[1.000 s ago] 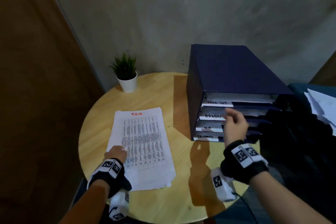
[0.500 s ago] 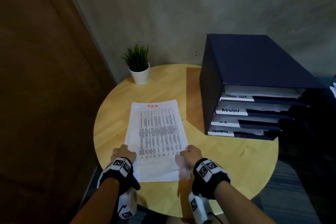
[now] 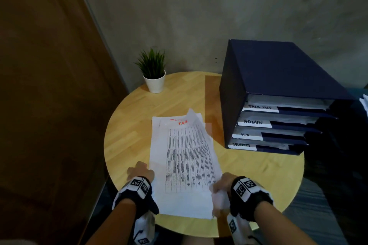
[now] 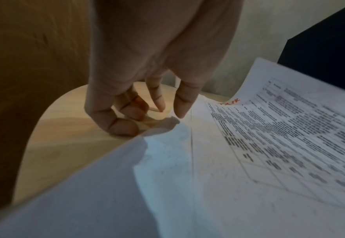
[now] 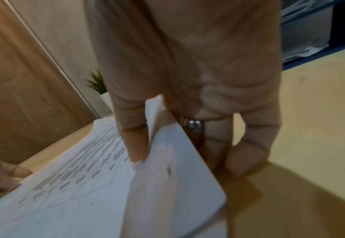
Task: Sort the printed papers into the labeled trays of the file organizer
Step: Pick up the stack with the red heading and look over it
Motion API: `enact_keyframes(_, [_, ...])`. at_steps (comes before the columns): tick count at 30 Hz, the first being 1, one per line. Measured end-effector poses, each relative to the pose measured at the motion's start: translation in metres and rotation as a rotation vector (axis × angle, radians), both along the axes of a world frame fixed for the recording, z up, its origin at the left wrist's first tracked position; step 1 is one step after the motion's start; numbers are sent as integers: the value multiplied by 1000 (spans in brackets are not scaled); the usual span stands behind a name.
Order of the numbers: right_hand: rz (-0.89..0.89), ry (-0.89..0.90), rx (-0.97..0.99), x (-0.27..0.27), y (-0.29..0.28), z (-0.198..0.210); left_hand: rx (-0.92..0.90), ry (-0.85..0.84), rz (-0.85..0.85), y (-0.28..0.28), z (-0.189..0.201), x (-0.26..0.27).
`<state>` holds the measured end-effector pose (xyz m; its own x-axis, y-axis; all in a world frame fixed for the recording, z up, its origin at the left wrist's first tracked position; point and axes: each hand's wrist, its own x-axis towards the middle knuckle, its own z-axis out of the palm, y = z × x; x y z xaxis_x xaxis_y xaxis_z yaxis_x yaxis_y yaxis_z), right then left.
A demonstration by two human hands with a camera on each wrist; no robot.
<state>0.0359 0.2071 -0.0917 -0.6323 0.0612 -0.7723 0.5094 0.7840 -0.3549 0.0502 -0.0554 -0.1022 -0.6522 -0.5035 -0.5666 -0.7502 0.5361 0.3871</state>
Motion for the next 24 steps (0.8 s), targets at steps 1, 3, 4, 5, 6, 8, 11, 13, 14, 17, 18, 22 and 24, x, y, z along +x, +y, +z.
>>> enact_keyframes(1, [-5, 2, -5, -1, 3, 0, -11, 0, -13, 0, 0, 1])
enact_keyframes(3, [-100, 107, -30, -4, 5, -2, -37, -4, -65, 3, 0, 3])
enact_keyframes(4, [-150, 183, -22, -5, 5, 0, -51, -6, -92, 5, 0, 4])
enact_keyframes(5, [-174, 232, -10, -6, 4, 1, -61, -2, -118, 8, 0, 5])
enact_keyframes(6, [-177, 252, -9, -7, 3, 1, -61, 9, -139, 12, 0, 6])
enact_keyframes(8, [-169, 225, -18, -9, 0, -1, -43, 24, -141, 19, 2, 8])
enact_keyframes(11, [-154, 196, -2, -10, 1, -8, -79, 6, -107, 28, 8, 10])
enact_keyframes(13, [-123, 202, -12, -9, 4, -13, -122, 24, -122, 30, 9, 9])
enact_keyframes(14, [-96, 202, -16, -8, 5, -14, -128, 49, -133, 29, 9, 8])
enact_keyframes(17, [-4, 156, -44, -5, 14, -12, -91, 72, -168, 25, 11, 2])
enact_keyframes(18, [23, 134, -48, -4, 18, -8, -61, 72, -167, 23, 13, -1])
enact_keyframes(22, [76, 57, -62, 1, 33, 5, 124, 100, -107, 16, 19, -20])
enact_keyframes(24, [69, 51, -76, 3, 38, 10, 211, 129, -24, 14, 18, -31])
